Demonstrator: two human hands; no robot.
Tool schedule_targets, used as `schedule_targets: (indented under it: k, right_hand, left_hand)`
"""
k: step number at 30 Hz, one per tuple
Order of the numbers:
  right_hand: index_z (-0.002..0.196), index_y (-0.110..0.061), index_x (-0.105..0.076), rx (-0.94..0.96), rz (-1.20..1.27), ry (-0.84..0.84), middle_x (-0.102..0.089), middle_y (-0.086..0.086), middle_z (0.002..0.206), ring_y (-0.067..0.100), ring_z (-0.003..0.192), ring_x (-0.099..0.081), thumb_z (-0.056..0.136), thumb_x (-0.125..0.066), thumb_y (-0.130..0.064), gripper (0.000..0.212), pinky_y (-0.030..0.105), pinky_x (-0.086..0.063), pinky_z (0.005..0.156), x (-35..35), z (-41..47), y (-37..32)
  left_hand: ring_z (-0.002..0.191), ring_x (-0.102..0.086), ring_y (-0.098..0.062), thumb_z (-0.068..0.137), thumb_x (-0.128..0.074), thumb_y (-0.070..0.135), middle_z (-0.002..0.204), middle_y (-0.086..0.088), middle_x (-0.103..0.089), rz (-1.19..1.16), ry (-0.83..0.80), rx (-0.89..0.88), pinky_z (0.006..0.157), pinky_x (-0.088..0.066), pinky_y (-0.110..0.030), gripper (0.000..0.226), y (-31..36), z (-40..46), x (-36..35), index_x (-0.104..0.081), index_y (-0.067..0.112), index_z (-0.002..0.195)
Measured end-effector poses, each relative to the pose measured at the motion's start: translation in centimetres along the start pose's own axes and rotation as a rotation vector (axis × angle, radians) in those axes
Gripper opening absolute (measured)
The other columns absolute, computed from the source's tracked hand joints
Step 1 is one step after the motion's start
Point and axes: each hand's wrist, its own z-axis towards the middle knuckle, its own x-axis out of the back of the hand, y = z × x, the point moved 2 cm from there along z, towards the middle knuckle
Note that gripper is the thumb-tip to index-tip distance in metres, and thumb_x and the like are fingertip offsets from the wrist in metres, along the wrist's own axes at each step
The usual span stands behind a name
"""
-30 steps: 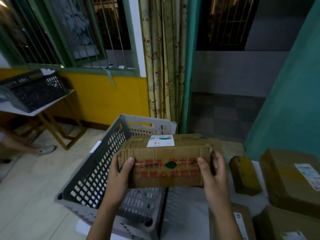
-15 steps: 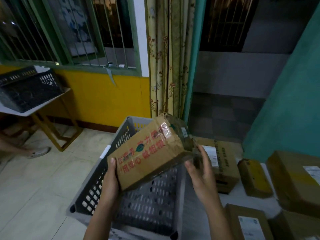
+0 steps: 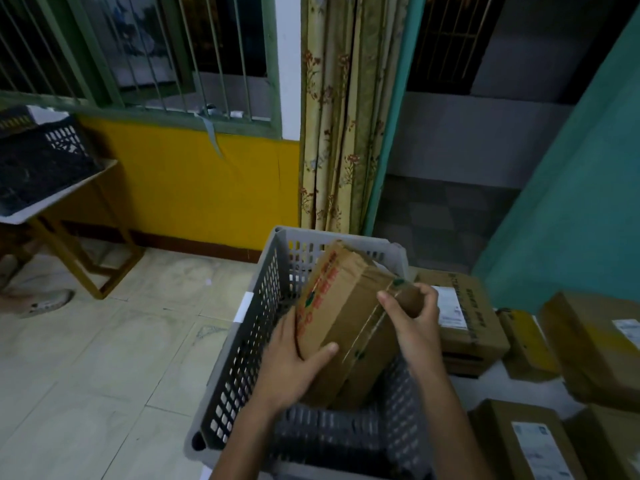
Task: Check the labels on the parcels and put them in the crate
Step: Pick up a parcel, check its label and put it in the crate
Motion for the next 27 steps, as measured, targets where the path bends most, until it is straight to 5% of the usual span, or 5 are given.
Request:
schedule_targets:
  k: [2,5,10,18,27]
  right_hand:
    - [0.123,-0.047,-0.045,-0.001,-0.114,0.012,-0.044,0.001,0.136,0.019,0.115,-0.053,0.075,-0.084,-0.051,0.063,0.034,-0.051,0.081,-0.8,1.0,0.1]
    - [0.147,-0.047,-0.033,0.016,-0.219,0.002,-0.032,0.0,0.153,0.024,0.133,-0.042,0.082,-0.079,-0.049,0.08,0.04,-0.044,0.097,-2.0,1.9,0.5]
    - [0.159,-0.044,-0.008,-0.069,-0.208,-0.083,-0.03,-0.007,0.162,0.023,0.144,-0.037,0.082,-0.08,-0.05,0.106,0.05,-0.039,0.115,-2.9,2.6,2.6]
    - [0.147,-0.039,-0.035,-0.205,-0.208,-0.173,-0.059,-0.01,0.128,0.016,0.111,-0.059,0.08,-0.08,-0.052,0.081,0.047,-0.05,0.101,-4.5,3.3,5.9]
    - [0.14,-0.024,-0.046,-0.229,-0.425,-0.261,-0.062,-0.004,0.123,0.014,0.104,-0.054,0.085,-0.08,-0.034,0.065,0.028,-0.041,0.089,-6.7,6.4,7.1]
  left_hand:
    - [0.138,-0.043,-0.022,0.061,-0.063,0.094,0.158,0.009,-0.026,-0.017,-0.09,0.034,0.111,-0.044,-0.049,0.127,-0.1,0.9,-0.2,0.004,0.048,0.158]
    - [0.126,-0.057,-0.019,0.061,-0.07,0.09,0.15,0.007,-0.045,-0.115,-0.082,0.073,0.103,-0.053,-0.049,0.116,-1.3,2.6,-0.9,-0.008,0.058,0.153]
    - [0.112,-0.065,-0.012,0.058,-0.074,0.084,0.131,0.011,-0.061,-0.353,-0.106,0.138,0.102,-0.055,-0.043,0.112,-1.3,4.4,-0.8,-0.029,0.041,0.15]
    - [0.105,-0.072,-0.018,0.068,-0.074,0.077,0.125,0.003,-0.07,-0.437,-0.178,0.284,0.097,-0.058,-0.04,0.093,-2.4,6.4,-1.2,-0.049,0.029,0.143]
    - [0.117,-0.066,-0.025,0.053,-0.065,0.095,0.137,-0.006,-0.065,-0.195,-0.098,0.385,0.101,-0.053,-0.037,0.121,-7.1,10.9,-3.8,-0.047,0.018,0.145]
